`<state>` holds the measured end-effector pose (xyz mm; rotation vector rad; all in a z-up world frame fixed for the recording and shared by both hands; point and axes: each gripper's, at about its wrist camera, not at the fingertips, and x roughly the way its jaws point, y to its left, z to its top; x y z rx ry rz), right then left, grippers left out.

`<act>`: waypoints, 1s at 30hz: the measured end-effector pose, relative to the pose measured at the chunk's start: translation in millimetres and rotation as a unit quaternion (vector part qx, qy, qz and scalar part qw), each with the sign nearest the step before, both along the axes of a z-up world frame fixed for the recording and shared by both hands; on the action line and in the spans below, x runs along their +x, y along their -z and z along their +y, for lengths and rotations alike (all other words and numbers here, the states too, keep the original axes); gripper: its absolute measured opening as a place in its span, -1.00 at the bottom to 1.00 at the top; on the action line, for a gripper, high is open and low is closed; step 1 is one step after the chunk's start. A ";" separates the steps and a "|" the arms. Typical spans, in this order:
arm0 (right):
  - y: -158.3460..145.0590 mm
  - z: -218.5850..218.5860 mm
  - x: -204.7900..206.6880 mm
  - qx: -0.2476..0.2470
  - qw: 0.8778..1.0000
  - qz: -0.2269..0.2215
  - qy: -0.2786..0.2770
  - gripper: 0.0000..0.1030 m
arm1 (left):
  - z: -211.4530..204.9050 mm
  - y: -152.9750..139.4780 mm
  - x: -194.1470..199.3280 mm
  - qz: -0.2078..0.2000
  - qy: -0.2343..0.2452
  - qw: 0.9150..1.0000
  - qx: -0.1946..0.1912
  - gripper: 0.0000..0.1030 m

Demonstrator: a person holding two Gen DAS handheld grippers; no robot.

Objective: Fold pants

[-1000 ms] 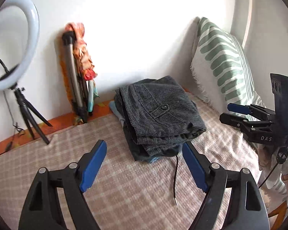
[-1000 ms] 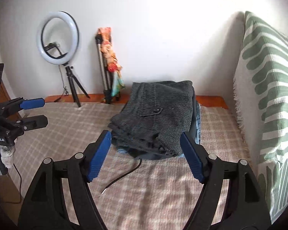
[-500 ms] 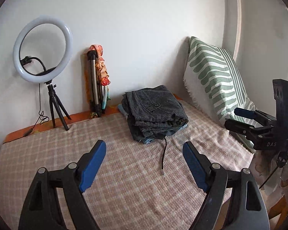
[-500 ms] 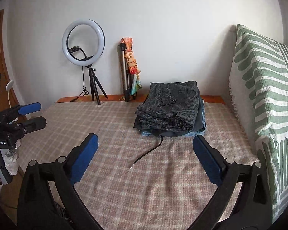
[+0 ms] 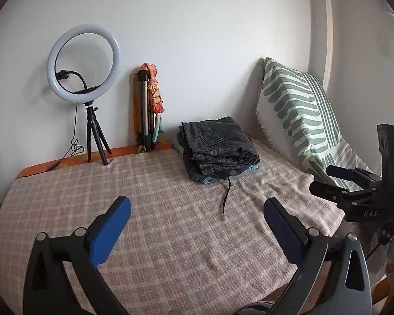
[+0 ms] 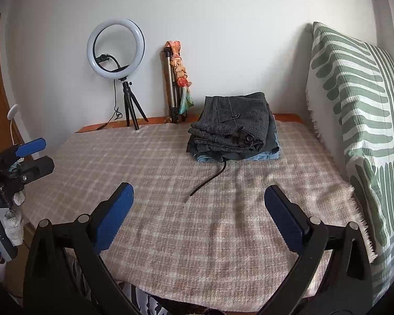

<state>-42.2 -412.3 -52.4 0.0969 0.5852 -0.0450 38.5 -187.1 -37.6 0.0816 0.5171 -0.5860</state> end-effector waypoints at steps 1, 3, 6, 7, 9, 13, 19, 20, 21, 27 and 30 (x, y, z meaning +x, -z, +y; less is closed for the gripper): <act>-0.1 0.2 -1.3 0.000 1.000 -0.002 0.002 0.97 | -0.6 1.2 -1.7 -0.002 -0.002 1.000 0.004 0.97; 0.2 0.6 -5.8 0.001 1.000 -0.006 0.008 0.97 | -0.7 3.3 -4.4 -0.001 -0.001 1.000 0.006 0.97; 1.6 0.2 -10.2 0.010 1.000 -0.008 0.013 0.97 | 0.5 5.6 -5.4 0.009 -0.002 1.000 -0.002 0.97; 2.1 -0.6 -10.5 0.012 1.000 -0.008 0.014 0.97 | 0.6 5.9 -5.6 0.011 -0.002 1.000 -0.003 0.97; 2.7 -0.8 -11.1 0.013 1.000 -0.007 0.014 0.97 | 0.6 6.0 -6.5 0.014 -0.001 1.000 -0.004 0.97; 2.7 -0.5 -11.6 0.013 1.000 -0.008 0.015 0.97 | 1.8 4.7 -7.4 0.021 0.001 1.000 -0.009 0.97; 1.4 0.3 -11.8 0.012 1.000 -0.011 0.012 0.97 | 0.7 3.1 -9.9 0.019 -0.003 1.000 -0.003 0.97; 1.6 0.6 -12.1 0.012 1.000 -0.011 0.013 0.97 | 0.7 3.3 -9.6 0.019 -0.002 1.000 -0.002 0.97; 1.6 0.7 -12.5 0.012 1.000 -0.011 0.013 0.97 | 0.7 3.2 -10.3 0.019 0.000 1.000 -0.003 0.97; 0.7 1.1 -11.6 0.014 1.000 -0.012 0.011 0.97 | 1.4 1.2 -12.6 0.018 -0.002 1.000 -0.004 0.97; -0.3 2.9 -10.1 0.015 1.000 -0.013 0.010 0.97 | 1.9 0.7 -13.0 0.018 -0.003 1.000 -0.005 0.97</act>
